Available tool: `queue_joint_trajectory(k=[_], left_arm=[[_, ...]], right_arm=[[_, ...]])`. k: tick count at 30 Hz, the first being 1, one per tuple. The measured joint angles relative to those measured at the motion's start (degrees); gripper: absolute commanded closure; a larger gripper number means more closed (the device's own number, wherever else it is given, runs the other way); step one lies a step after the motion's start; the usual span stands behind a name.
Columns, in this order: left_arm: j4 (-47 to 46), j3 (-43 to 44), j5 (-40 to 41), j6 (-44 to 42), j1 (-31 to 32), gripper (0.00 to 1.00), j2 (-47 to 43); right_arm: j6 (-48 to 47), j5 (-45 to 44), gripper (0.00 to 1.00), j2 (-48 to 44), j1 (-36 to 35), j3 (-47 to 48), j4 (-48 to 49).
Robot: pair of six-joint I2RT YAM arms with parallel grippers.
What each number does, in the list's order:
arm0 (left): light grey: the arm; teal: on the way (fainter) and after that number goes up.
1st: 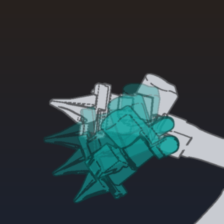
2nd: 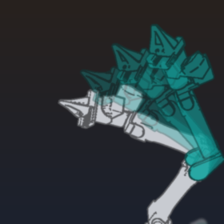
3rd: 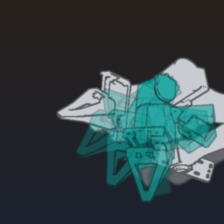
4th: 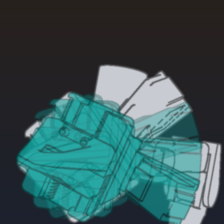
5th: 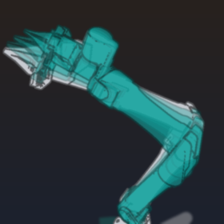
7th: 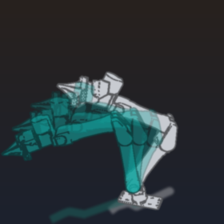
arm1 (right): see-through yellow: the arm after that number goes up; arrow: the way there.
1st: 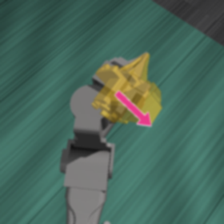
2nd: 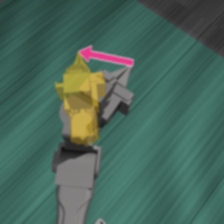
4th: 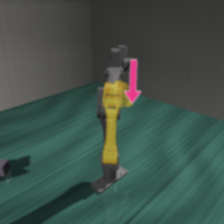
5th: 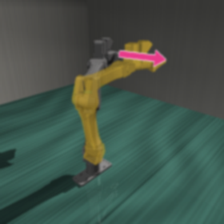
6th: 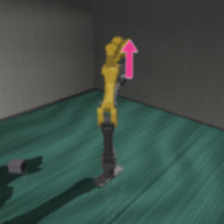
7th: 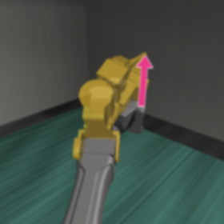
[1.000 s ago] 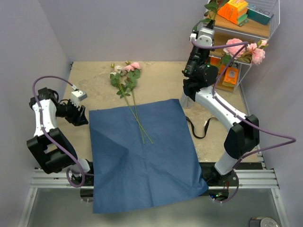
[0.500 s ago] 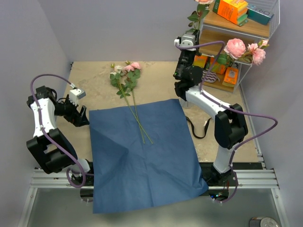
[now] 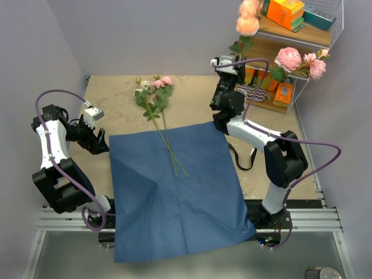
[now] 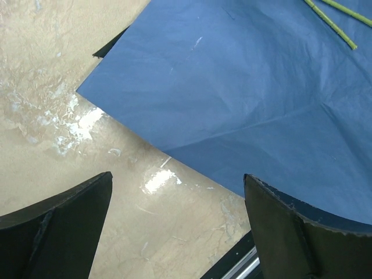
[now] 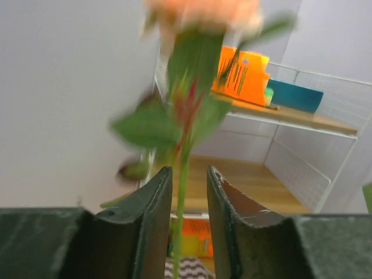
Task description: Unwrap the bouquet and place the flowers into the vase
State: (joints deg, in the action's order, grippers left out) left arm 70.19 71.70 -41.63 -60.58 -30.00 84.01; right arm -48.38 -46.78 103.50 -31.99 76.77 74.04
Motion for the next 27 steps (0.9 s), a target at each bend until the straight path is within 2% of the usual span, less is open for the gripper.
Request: queue_joint_trajectory(k=[2, 6, 12, 16, 19, 21, 24, 27], left_arm=[[0.0, 0.2, -0.2, 0.0, 0.0, 0.01, 0.0], [0.3, 0.2, -0.2, 0.0, 0.0, 0.01, 0.0], [0.8, 0.2, -0.3, 0.0, 0.0, 0.01, -1.0], [1.0, 0.1, -0.7, 0.0, 0.0, 0.01, -2.3], [1.2, -0.2, -1.1, -0.1, 0.0, 0.01, -3.0], [1.7, -0.3, -1.4, -0.3, 0.0, 0.01, -3.1], [2.0, -0.3, -1.6, -0.4, 0.0, 0.01, -3.1], [1.9, -0.4, -1.7, -0.3, -0.2, 0.01, -3.1]], right_arm=[[-0.2, -1.4, 0.36, -1.5, -1.2, -2.8, 0.0], [-0.3, -5.1, 0.26, -4.9, -4.2, -7.3, 0.0], [0.6, -11.3, 0.26, -10.2, -10.8, -9.7, 0.0], [5.0, -14.9, 0.25, -14.4, -19.4, -11.9, -3.5], [12.1, -16.9, 0.22, -15.3, -25.8, -11.7, -11.8], [19.8, -17.5, 0.22, -14.3, -28.7, -9.1, -23.3], [31.3, -16.1, 0.27, -8.3, -30.2, 0.9, -42.2], [38.7, -11.4, 0.33, -4.1, -30.0, 5.0, -53.2]])
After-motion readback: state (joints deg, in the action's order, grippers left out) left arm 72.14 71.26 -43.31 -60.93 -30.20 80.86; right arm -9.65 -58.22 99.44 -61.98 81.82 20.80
